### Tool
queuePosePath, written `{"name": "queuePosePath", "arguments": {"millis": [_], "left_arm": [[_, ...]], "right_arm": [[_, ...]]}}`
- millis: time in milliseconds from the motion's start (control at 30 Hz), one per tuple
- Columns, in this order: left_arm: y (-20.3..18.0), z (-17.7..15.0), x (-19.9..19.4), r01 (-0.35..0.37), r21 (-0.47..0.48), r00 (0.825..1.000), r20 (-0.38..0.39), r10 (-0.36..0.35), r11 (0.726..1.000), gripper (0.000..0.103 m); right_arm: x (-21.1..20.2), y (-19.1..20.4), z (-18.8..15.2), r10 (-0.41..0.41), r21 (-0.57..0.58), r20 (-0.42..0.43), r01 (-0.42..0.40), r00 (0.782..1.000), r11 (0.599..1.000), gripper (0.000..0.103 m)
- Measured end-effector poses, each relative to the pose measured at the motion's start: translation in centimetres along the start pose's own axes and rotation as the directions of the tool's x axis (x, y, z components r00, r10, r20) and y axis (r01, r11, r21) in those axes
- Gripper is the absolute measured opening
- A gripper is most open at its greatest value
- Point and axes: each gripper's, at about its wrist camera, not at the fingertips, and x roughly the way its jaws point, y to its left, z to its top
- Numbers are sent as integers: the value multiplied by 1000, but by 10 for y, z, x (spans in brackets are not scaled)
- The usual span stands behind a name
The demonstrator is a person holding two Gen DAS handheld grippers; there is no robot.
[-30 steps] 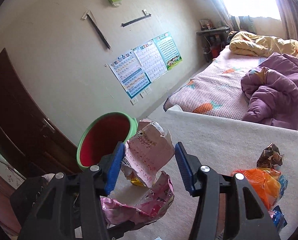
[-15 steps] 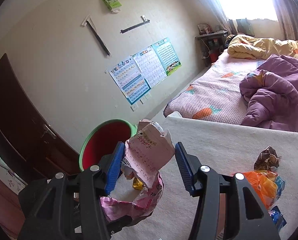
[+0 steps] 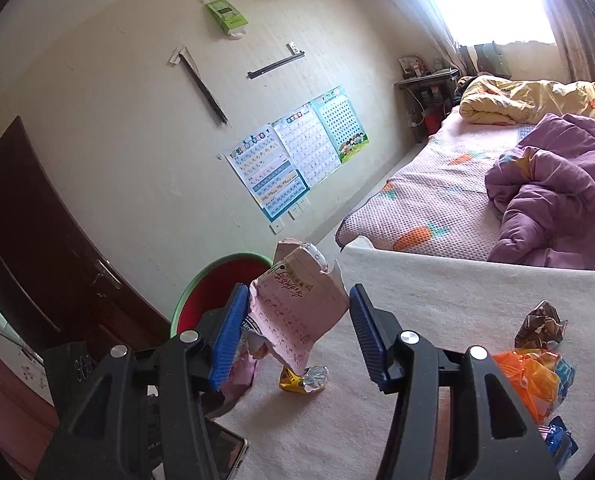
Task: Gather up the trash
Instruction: 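Carry the pink wrapper and pink paper bag over the red bucket, then open both tools to drop the pink items into the bucket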
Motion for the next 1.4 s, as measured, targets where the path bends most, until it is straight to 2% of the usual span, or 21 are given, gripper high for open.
{"name": "queuePosePath", "arguments": {"millis": [267, 433, 667, 967, 1400], "left_arm": [[35, 20, -11, -97, -61, 992, 77, 102, 993, 40], [57, 27, -15, -141, -99, 984, 92, 150, 985, 40], [69, 45, -12, -183, -93, 975, 113, 193, 979, 40], [91, 65, -1, -266, -105, 955, 108, 277, 958, 40], [104, 63, 7, -300, -103, 949, 73, 308, 948, 40]], "right_arm": [[41, 25, -9, 61, -45, -96, -65, 994, 997, 51], [66, 41, -12, 78, -78, -140, -90, 987, 993, 51], [103, 55, -11, 101, -90, -192, -120, 976, 989, 52], [150, 65, -7, 110, -76, -245, -132, 963, 988, 52], [169, 69, -16, 110, -74, -292, -137, 950, 988, 52]]}}
